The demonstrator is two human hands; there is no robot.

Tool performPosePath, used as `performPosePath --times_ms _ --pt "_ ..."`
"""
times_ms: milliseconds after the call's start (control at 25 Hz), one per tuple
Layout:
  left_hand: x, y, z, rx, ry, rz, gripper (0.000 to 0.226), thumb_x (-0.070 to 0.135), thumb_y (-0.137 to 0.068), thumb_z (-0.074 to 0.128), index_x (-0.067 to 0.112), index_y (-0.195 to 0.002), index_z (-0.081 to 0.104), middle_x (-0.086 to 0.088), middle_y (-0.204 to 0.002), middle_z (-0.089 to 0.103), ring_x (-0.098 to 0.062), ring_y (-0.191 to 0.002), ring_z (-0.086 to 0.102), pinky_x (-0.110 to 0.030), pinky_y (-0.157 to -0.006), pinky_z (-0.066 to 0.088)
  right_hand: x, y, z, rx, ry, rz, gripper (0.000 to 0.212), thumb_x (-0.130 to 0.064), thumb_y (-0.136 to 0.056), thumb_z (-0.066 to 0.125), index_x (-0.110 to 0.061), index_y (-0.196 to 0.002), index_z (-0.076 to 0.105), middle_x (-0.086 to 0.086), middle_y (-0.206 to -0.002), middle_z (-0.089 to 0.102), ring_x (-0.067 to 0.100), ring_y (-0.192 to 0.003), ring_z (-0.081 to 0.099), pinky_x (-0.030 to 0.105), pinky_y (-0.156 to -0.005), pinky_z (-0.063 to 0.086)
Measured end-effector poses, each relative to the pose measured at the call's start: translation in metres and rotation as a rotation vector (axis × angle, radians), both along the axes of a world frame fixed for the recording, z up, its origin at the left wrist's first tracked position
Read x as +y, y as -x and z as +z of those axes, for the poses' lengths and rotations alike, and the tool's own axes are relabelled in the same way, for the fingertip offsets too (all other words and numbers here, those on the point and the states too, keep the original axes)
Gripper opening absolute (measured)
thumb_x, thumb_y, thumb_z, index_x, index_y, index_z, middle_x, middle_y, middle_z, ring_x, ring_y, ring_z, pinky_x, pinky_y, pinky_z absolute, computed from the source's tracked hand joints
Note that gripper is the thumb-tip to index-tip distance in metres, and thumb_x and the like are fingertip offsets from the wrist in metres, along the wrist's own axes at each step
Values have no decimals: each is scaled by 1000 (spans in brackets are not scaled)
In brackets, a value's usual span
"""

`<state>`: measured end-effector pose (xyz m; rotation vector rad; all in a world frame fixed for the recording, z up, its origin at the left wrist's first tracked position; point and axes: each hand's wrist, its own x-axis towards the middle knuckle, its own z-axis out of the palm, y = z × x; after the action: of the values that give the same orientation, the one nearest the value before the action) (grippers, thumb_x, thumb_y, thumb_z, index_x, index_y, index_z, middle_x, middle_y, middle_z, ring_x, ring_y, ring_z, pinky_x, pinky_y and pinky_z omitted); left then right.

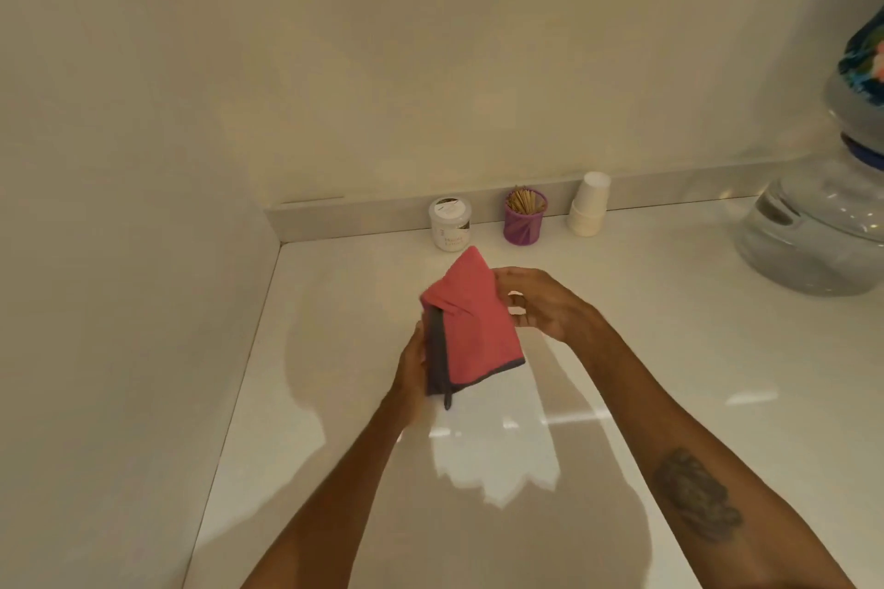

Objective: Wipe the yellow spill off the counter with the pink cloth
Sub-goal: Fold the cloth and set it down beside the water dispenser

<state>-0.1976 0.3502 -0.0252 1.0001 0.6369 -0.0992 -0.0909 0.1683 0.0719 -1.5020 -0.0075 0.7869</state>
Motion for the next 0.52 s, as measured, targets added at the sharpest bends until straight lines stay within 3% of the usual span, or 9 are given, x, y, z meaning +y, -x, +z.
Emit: performPosePath --times_ms 120,280,400,520 --pt "3 -5 6 -8 143 -10 53 50 -100 39 12 -130 61 -13 -117 70 -33 -101 66 -42 -83 56 -15 -2 -22 160 -127 -25 35 -1 -88 54 -15 -116 70 1 -98 63 14 -83 57 28 -69 53" --pt "-10 -13 16 157 9 -112 40 42 -95 51 11 -116 67 -16 -107 69 -36 -100 62 -48 -90 49 -44 -1 -56 275 -80 -91 41 2 -87 54 -19 -117 72 1 -100 65 13 -81 60 24 -64 56" --pt "-32 -24 16 159 -51 -134 32 34 -93 56 10 -112 67 -16 -106 68 -36 -102 61 -54 -103 44 -70 -10 -62 296 -62 -109 46 1 -86 54 -22 -121 72 4 -109 67 17 -83 63 26 -66 58" --pt "-68 -43 22 114 -64 -147 33 30 -95 54 8 -118 64 -15 -105 69 -35 -100 63 -49 -95 50 -104 -26 -50 311 -35 -111 43 -4 -84 52 -22 -119 71 2 -106 67 18 -83 63 29 -67 54"
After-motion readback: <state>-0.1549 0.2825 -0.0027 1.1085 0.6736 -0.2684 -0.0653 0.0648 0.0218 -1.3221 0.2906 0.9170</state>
